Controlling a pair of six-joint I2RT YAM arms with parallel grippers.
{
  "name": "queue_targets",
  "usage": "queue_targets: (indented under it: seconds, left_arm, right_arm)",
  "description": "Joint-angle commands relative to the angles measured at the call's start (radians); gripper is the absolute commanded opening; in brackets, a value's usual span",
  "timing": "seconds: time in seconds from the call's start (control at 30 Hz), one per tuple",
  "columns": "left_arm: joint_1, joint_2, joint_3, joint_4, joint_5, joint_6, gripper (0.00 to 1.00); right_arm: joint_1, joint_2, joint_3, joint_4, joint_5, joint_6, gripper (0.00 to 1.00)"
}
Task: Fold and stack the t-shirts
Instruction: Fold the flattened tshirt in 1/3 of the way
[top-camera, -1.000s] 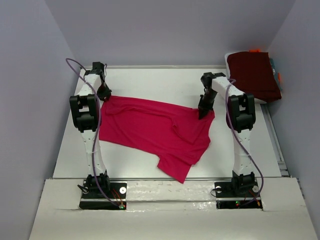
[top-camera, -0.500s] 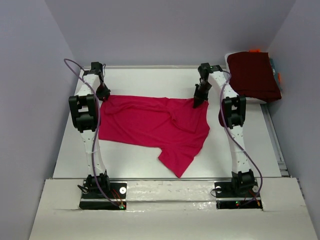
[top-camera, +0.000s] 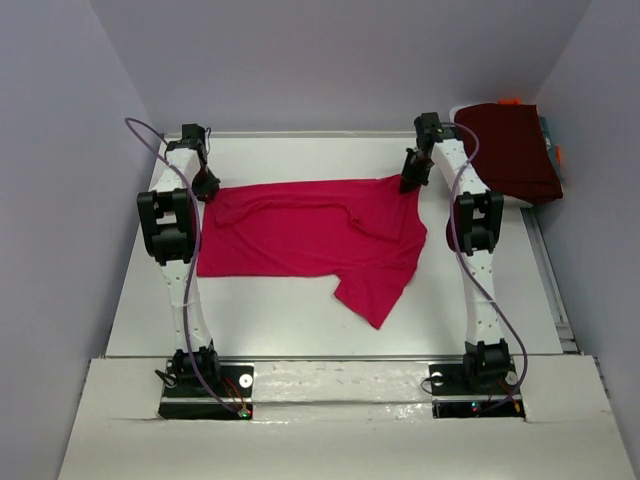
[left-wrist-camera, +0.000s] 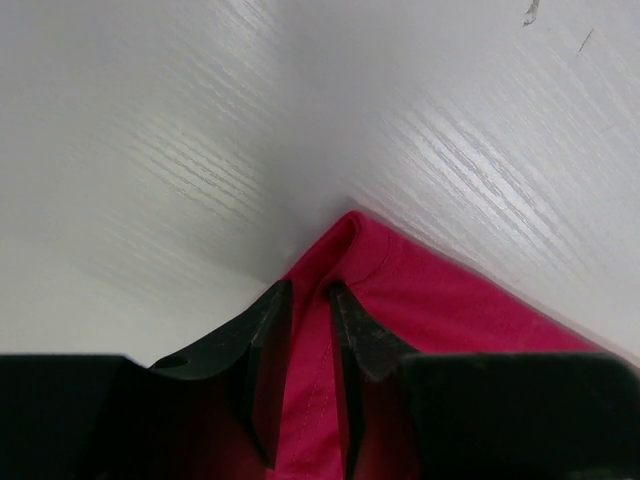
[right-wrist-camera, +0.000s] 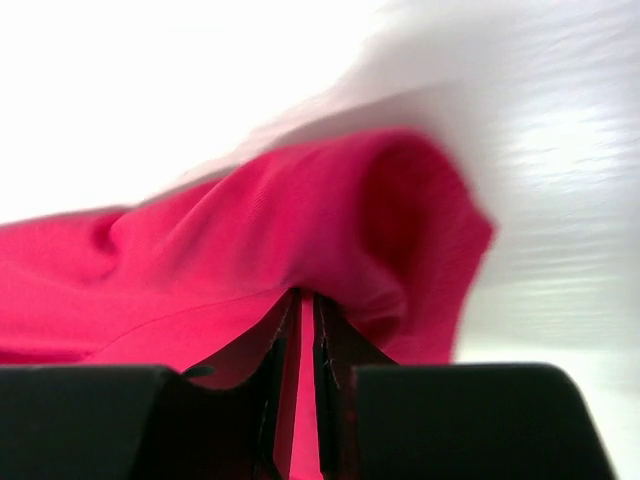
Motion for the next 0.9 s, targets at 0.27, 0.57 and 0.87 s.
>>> queue_targets:
  seconds: [0.27,0.57,0.87]
  left_arm:
    - [0.0,-0.094,0.033,0.03,-0.017,0.001,0.38]
    - [-0.029,-0.197,-0.03,0.14,-0.033,0.021,0.7]
    - [-0.07,-0.275,-0.008,0.133,0.012,0.034,0.72]
  right_arm:
    - [-0.052,-0.061,-0.073,0.107,-0.024,-0.029,0.17]
    - [-0.052,-0.198,-0.17,0.119,-0.057,-0.035,0.17]
    - [-0.032,-0.299,-0.176,0.078,-0.104,-0.041,0.23]
